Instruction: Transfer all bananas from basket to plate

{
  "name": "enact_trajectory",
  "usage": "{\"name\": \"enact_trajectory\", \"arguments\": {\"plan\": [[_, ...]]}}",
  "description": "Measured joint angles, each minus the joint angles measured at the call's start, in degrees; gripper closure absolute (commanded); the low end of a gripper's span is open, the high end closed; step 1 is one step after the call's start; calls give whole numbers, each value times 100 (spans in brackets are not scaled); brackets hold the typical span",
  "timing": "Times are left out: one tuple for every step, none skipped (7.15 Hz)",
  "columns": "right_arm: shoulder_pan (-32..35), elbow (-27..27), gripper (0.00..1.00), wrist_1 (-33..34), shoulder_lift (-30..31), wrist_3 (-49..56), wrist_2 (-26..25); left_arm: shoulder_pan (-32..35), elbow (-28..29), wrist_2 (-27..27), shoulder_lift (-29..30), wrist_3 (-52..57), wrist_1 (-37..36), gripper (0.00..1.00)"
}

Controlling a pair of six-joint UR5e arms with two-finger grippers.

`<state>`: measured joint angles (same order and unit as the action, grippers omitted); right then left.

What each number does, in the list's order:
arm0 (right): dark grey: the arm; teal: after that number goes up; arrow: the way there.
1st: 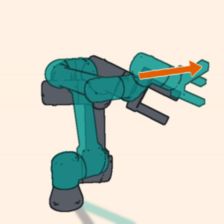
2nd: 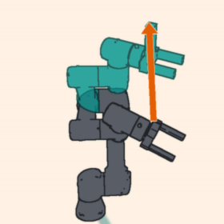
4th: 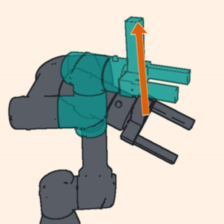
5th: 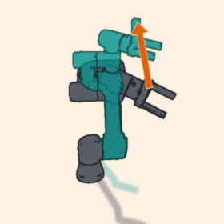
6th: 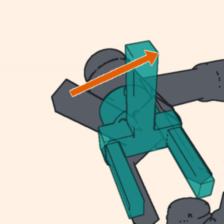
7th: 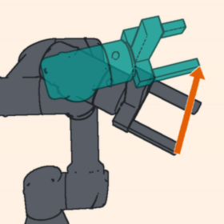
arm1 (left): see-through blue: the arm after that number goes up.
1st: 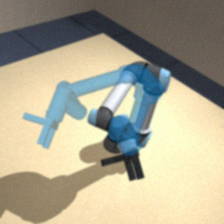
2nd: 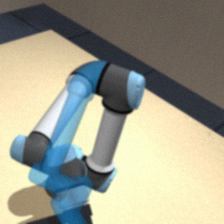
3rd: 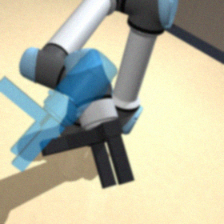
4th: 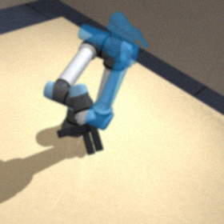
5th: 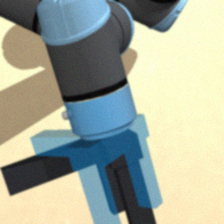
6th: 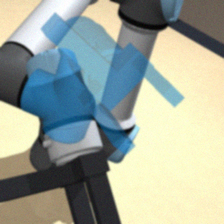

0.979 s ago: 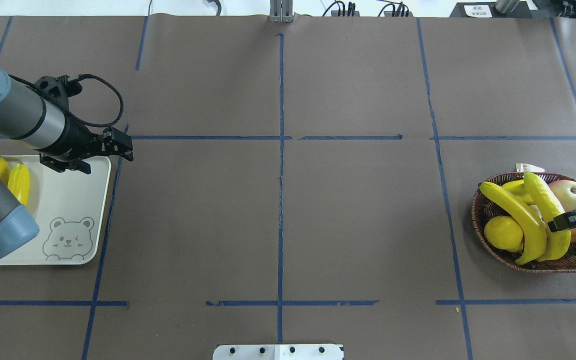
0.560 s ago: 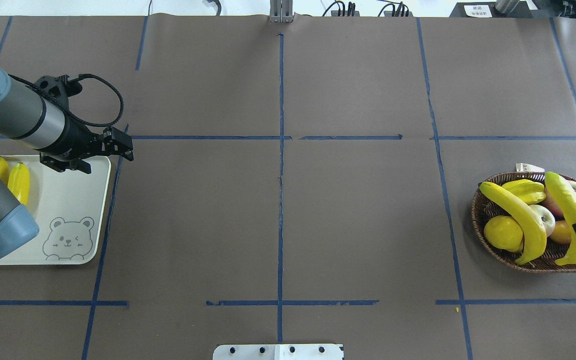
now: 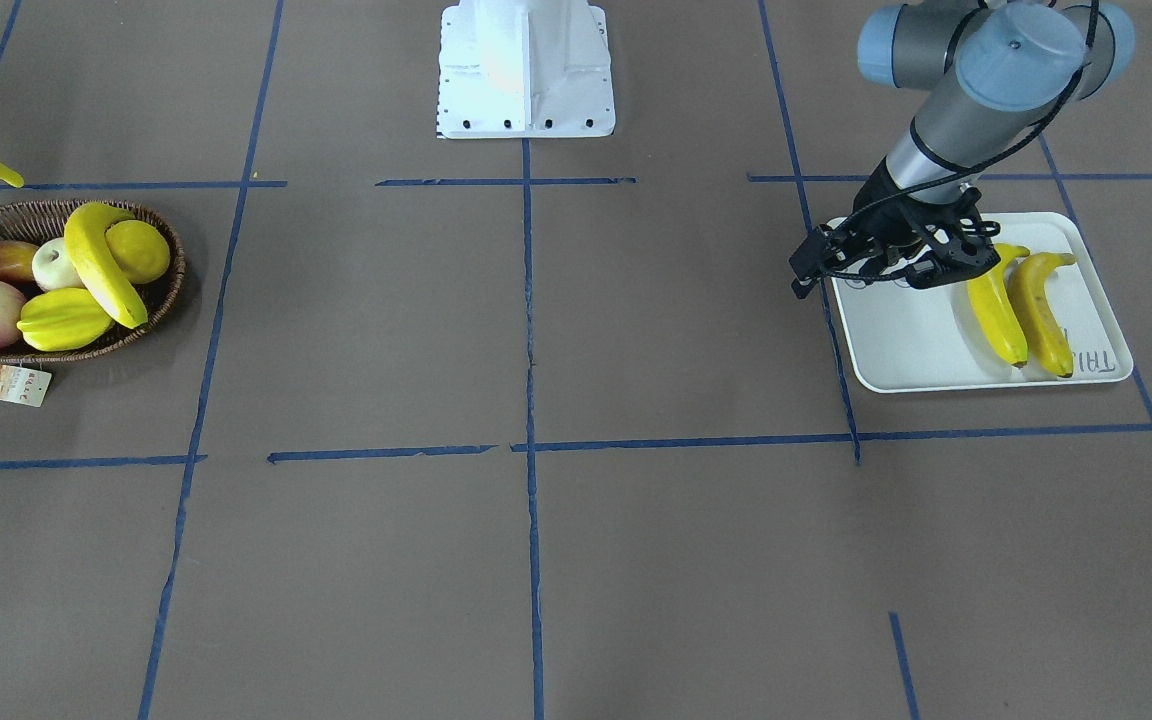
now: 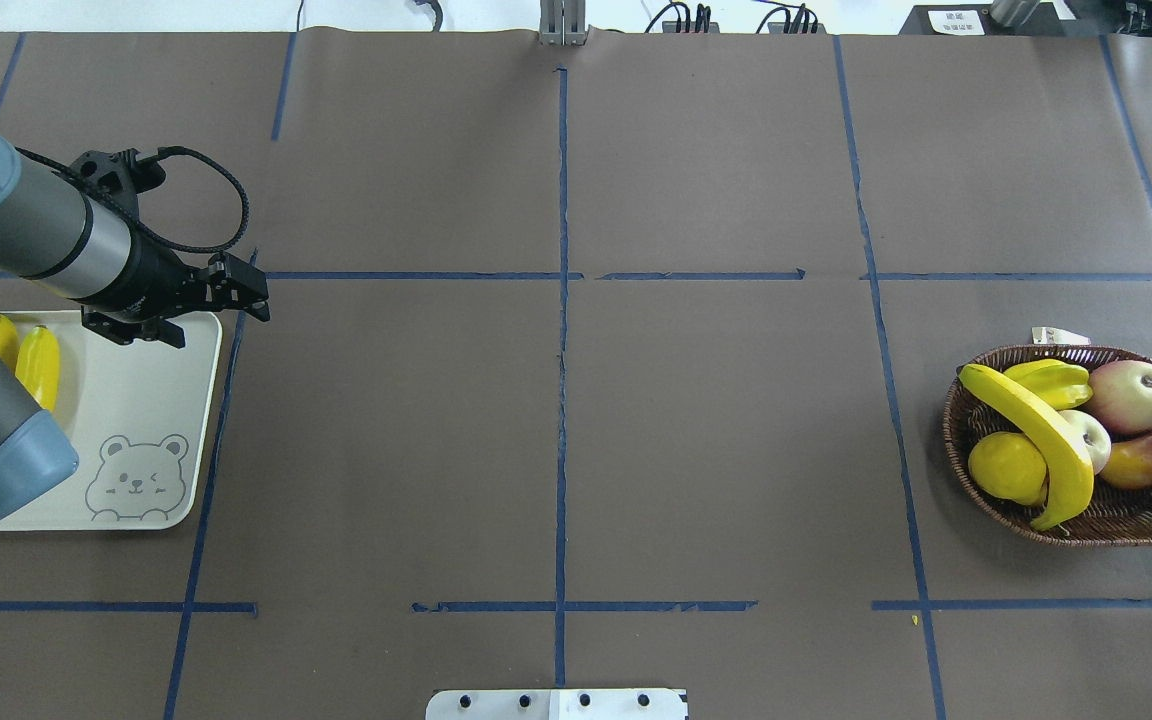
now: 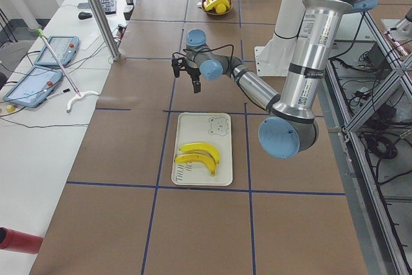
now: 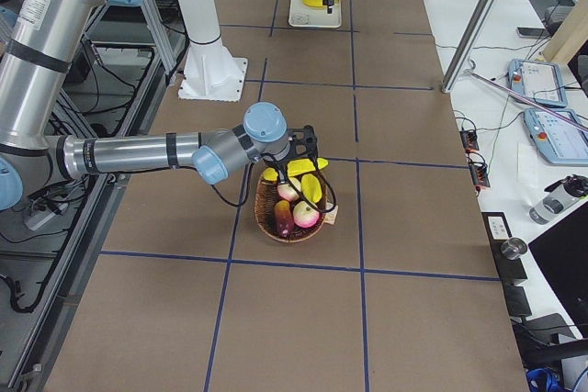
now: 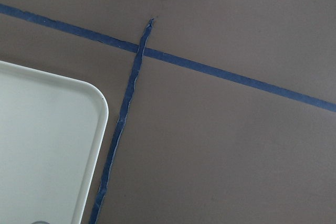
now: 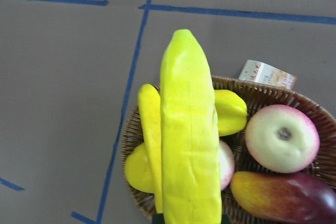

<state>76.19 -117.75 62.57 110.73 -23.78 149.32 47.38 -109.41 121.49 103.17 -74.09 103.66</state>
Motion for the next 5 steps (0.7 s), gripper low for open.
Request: {"name": "enact_trajectory", "arguments": {"plan": [[65, 21, 100, 90, -499, -489, 340, -12, -7, 8, 9, -19, 26, 1], [-41, 48, 99, 118, -1138, -1287, 478, -45, -9, 17, 75, -126, 64, 1], [-345, 75, 99, 106, -1738, -2127, 443, -128, 6, 21, 251, -370, 89, 1], [-847, 75, 99, 85, -2313, -3045, 164, -243, 33, 23, 522, -733, 180, 1], [-1393, 52, 99, 65, -2795, -3852, -284, -334, 82, 22, 751, -1139, 554, 1]]}}
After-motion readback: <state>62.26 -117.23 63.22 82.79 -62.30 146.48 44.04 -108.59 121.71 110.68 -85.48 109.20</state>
